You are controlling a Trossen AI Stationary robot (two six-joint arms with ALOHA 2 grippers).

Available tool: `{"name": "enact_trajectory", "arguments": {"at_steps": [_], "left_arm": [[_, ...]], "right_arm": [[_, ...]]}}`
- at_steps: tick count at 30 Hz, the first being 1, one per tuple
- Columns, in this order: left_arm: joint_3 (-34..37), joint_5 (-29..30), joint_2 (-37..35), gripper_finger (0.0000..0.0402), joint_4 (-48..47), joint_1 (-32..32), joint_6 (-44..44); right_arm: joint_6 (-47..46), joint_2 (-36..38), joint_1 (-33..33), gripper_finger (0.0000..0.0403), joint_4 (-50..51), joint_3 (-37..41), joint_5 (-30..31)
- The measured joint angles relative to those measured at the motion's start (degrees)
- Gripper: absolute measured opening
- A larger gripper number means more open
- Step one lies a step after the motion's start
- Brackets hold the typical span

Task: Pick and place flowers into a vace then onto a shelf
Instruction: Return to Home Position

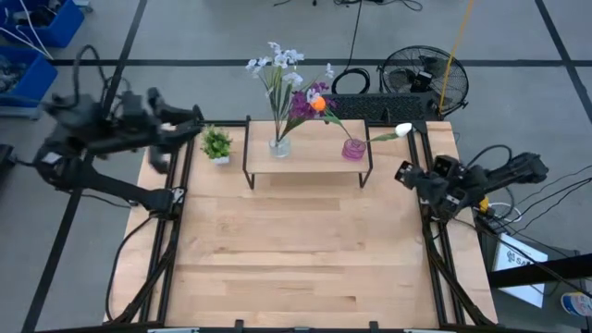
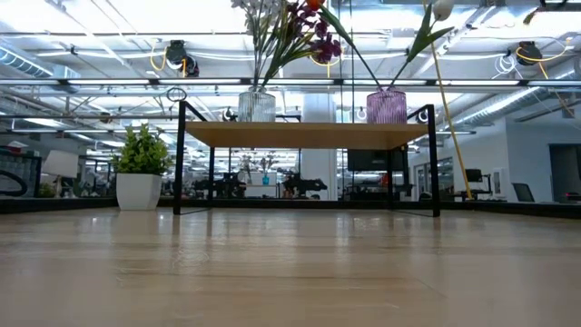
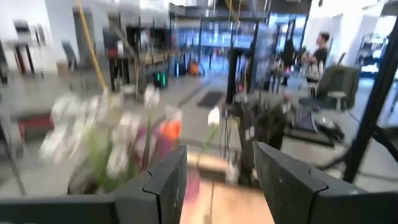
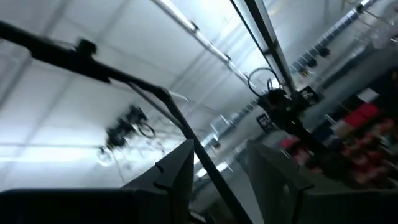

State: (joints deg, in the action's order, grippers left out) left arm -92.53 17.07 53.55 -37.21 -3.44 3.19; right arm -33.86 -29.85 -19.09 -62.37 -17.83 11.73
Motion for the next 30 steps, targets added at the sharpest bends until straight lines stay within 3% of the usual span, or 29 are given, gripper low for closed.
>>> {"name": "enact_trajectory", "arguments": {"at_steps": [5, 8, 10, 13, 21, 23, 27, 30], "left_arm": [[0.33, -0.56, -5.83, 0.0193, -13.33, -0.07, 5.35], [2.96, -0.96, -8.59, 0.0193, -14.12, -0.07, 4.59], [5.79, -2.79, -10.89, 0.0193, -13.65, -0.07, 2.41], [11.73, -5.13, -15.4, 0.0193, -11.03, -0.08, 1.32], [33.85, -5.52, -30.65, 0.0193, 4.89, -0.09, 2.1], [39.78, -8.02, -34.22, 0.0193, 9.52, -0.07, 1.45], [51.07, -10.91, -39.54, 0.0193, 19.05, -0.07, 0.3], [58.49, -12.4, -42.61, 0.0193, 26.57, -0.09, 0.97]], "right_arm": [[4.13, 6.14, 0.0, 0.0141, 35.21, -12.89, 3.1], [8.51, 6.95, 0.0, 0.0141, 57.58, -20.52, 4.82], [13.01, 6.98, 0.0, 0.0141, 66.58, -22.93, 4.68], [16.8, 7.45, 0.0, 0.014, 68.54, -22.72, 5.01], [26.74, 7.67, 0.0, 0.0126, 67.65, -20.67, 14.83], [22.68, 7.64, 0.0, 0.0126, 67.11, -18.99, 15.17], [23.74, 8.01, 0.0, 0.0129, 66.16, -14.99, 15.15], [23.66, 9.67, 0.0, 0.0129, 62.1, -11.54, 11.92]]}}
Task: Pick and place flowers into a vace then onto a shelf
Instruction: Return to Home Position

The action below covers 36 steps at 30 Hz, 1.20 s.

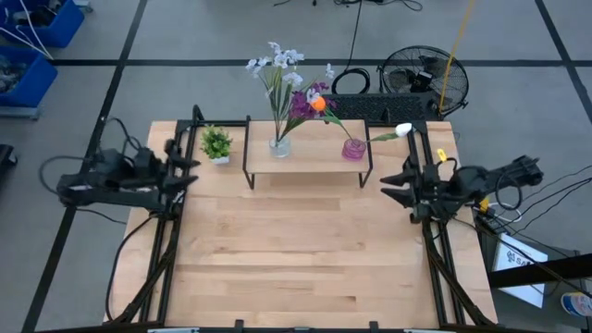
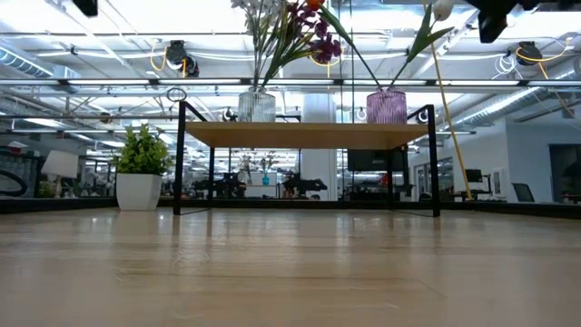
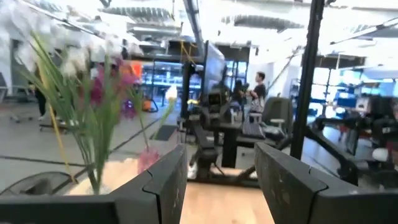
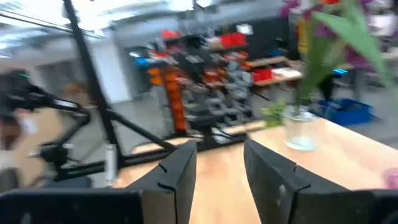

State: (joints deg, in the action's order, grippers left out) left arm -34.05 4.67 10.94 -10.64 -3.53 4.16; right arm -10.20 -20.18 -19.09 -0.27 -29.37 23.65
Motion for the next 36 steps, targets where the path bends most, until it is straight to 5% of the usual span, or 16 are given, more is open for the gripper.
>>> {"name": "enact_trajectory", "arguments": {"at_steps": [7, 15, 25, 29, 36], "left_arm": [[11.78, -0.17, -7.62, 0.0193, 7.78, 0.0, -0.04], [13.54, -1.66, -10.65, 0.0193, 8.21, -0.02, -2.14], [26.03, -10.42, -10.29, 0.0193, 24.99, 0.01, -1.01], [33.02, -11.86, -10.31, 0.0193, 36.18, 0.02, 3.66], [33.16, -12.6, -10.09, 0.0193, 34.19, 0.02, 2.29]], "right_arm": [[1.65, 9.67, -0.02, 0.013, -4.03, 7.26, -1.68], [2.12, 20.14, 0.0, 0.013, -7.83, 16.1, -1.49], [1.4, 20.1, -0.02, 0.013, -25.97, 28.2, -4.18], [-0.97, 19.71, 0.0, 0.013, -25.27, 28.18, -4.47], [0.47, 19.82, 0.0, 0.013, -24.91, 28.13, -4.18]]}}
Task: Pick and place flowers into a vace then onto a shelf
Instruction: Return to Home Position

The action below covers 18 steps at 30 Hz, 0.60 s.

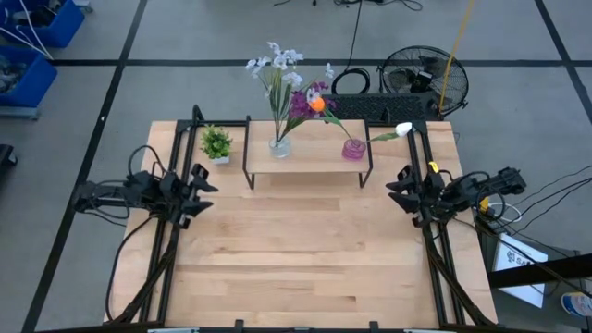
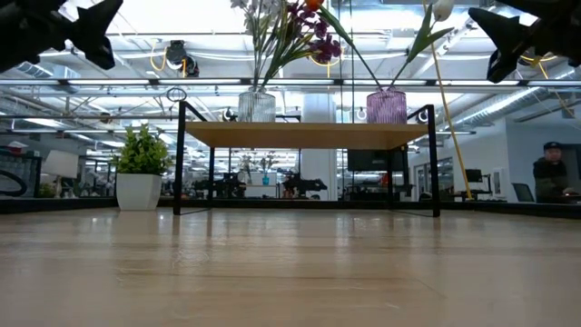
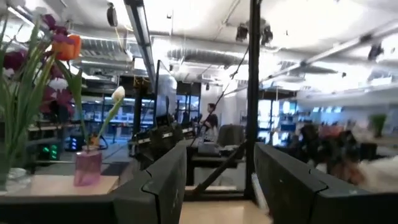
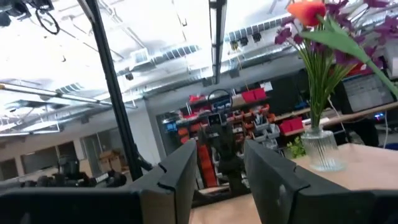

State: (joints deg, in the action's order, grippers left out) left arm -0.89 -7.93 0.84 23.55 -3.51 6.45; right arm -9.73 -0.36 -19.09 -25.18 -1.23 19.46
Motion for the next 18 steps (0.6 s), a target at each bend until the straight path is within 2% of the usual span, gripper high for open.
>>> {"name": "enact_trajectory", "arguments": {"at_steps": [6, 18], "left_arm": [[0.0, 0.85, 0.0, 0.0193, -5.54, 0.0, -5.98], [0.0, 0.9, 0.0, 0.0193, -6.2, 0.0, -6.05]], "right_arm": [[-0.05, -0.04, 0.0, 0.013, 0.14, 0.07, -0.04], [-0.05, -0.04, 0.0, 0.013, 0.17, 0.12, -0.07]]}}
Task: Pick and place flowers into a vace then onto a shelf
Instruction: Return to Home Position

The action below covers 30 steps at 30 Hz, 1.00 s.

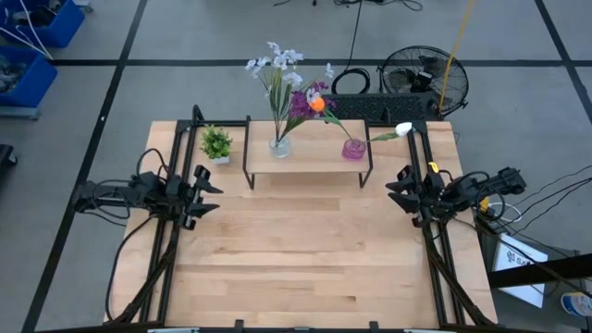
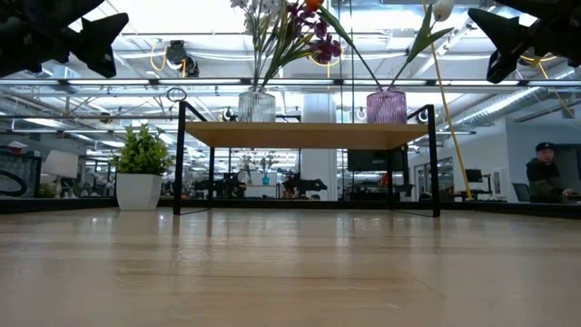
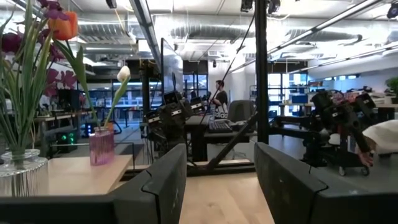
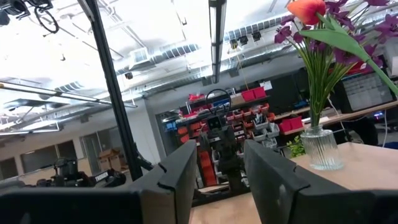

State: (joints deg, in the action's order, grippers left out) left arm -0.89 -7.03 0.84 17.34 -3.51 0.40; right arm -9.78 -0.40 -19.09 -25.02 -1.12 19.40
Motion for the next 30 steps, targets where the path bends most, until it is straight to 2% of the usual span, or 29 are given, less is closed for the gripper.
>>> {"name": "enact_trajectory", "arguments": {"at_steps": [14, 24, 30], "left_arm": [[0.0, 0.02, 0.0, 0.0193, 0.01, -0.01, -0.02], [-0.02, 0.04, 0.0, 0.0193, 0.02, -0.01, 0.04], [-0.02, 0.06, 0.0, 0.0193, 0.02, 0.0, 0.04]], "right_arm": [[0.08, 0.0, 0.0, 0.013, 0.08, 0.06, -0.02], [9.62, -0.02, 0.0, 0.013, 2.38, 0.06, -0.02], [10.08, -0.01, 0.0, 0.013, 6.59, 0.06, -0.04]]}}
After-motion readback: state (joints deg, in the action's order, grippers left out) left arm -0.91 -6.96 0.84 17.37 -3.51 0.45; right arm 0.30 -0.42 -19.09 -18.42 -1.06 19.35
